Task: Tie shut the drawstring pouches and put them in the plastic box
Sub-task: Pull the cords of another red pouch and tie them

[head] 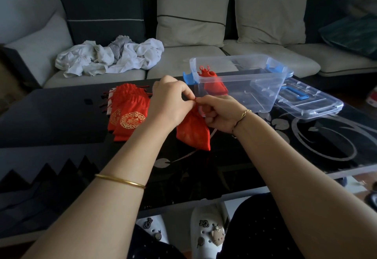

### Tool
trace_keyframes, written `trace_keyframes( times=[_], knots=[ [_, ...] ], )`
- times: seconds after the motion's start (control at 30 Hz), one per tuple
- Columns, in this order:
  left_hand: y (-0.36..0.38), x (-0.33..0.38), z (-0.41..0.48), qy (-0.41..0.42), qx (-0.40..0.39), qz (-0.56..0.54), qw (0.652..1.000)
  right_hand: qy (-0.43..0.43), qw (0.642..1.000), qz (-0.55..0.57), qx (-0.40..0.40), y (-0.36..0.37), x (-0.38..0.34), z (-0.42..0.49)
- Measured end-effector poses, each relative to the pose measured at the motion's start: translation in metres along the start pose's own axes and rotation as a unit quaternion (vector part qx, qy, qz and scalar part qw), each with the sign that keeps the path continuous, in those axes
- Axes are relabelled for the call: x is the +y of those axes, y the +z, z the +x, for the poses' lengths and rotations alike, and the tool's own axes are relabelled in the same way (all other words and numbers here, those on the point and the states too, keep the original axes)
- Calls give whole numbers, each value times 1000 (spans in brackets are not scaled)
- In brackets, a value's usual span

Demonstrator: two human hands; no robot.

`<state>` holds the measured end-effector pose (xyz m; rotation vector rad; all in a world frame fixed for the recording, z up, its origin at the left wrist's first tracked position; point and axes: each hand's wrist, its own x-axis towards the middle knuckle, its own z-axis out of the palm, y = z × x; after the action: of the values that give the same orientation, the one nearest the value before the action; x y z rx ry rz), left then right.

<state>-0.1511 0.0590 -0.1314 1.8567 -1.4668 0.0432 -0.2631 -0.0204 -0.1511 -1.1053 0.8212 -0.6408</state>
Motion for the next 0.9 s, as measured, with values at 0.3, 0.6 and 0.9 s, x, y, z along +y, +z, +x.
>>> trace_keyframes(
  times=[0.3,0.6,0.9],
  knots=[
    [3,-3,4,12,-3,23,1000,-66,993,-87,-42,-11,-1,-5],
    [2,-4,7,-34,-49,20,998,-178,920,-324,128,-24,9,6],
    [8,3,12,-152,-50,-158,974,-95,942,-321,-15,-23,22,-22]
  ],
)
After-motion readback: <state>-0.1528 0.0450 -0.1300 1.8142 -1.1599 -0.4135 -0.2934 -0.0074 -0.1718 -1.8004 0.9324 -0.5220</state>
